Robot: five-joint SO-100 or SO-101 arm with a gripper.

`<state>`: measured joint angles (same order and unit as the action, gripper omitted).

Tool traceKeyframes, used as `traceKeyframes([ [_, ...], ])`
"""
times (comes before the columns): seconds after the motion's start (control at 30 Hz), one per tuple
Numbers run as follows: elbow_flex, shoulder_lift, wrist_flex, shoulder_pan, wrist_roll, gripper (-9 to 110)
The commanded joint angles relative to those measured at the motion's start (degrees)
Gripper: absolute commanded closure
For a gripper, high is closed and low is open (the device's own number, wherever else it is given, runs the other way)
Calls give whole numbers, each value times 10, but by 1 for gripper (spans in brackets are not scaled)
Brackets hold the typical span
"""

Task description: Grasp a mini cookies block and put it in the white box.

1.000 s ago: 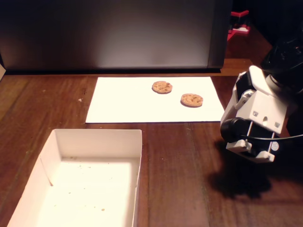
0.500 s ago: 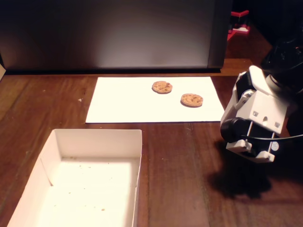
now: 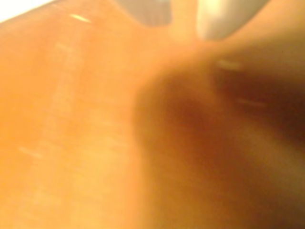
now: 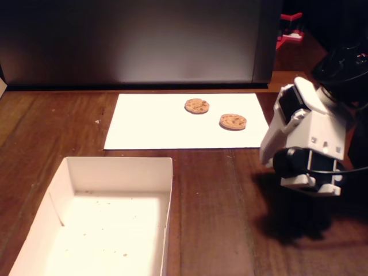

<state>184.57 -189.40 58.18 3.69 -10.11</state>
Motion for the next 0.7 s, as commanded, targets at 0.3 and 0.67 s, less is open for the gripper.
traceKeyframes([
  [0.3,-174,80,-37,80,33,98],
  [0.67,-491,344,28,155,101,95],
])
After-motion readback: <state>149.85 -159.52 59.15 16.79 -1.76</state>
